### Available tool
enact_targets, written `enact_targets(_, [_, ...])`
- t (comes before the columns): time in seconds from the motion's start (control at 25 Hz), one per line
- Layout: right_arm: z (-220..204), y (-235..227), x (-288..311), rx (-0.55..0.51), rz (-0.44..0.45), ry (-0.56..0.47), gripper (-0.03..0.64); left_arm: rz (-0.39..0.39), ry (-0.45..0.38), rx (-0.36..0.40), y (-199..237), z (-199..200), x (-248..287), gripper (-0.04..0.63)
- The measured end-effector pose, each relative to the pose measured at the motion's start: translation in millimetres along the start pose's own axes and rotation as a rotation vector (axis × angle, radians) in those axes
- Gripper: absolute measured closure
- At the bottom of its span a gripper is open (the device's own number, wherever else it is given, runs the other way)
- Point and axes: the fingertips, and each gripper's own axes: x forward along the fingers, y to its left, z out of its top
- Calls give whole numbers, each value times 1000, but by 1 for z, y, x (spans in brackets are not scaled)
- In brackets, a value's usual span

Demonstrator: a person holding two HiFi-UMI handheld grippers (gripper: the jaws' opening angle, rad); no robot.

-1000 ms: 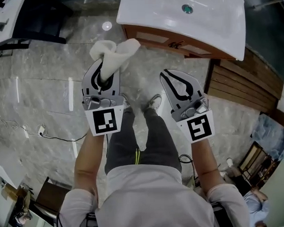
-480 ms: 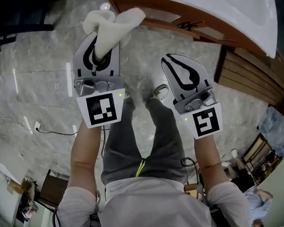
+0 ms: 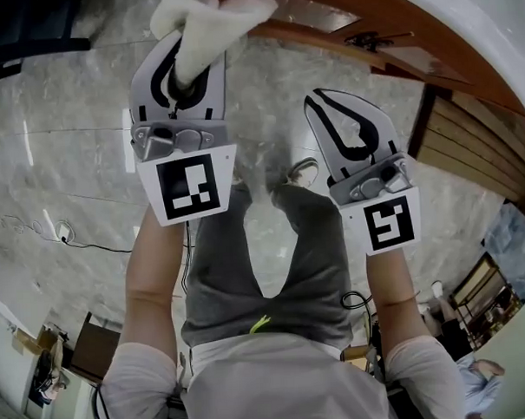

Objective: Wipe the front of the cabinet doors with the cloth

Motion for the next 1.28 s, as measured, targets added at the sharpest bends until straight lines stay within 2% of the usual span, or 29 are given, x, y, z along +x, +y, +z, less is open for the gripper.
enact_targets(0.44, [-55,-15,40,-36,18,-35,558,45,-59,4,2,-40,38,503])
enact_targets(0.92, [-93,-20,53,-63,-1,-64,558,18,-142,32,-17,-50,56,503])
enact_targets(1.16, [-119,-24,56,-73,-8,-94,558,43,-190,21,-24,-53,60,504])
enact_targets(1.28, [-126,-23,57,-68,-4,-106,558,39,-188,25,-32,-56,63,504])
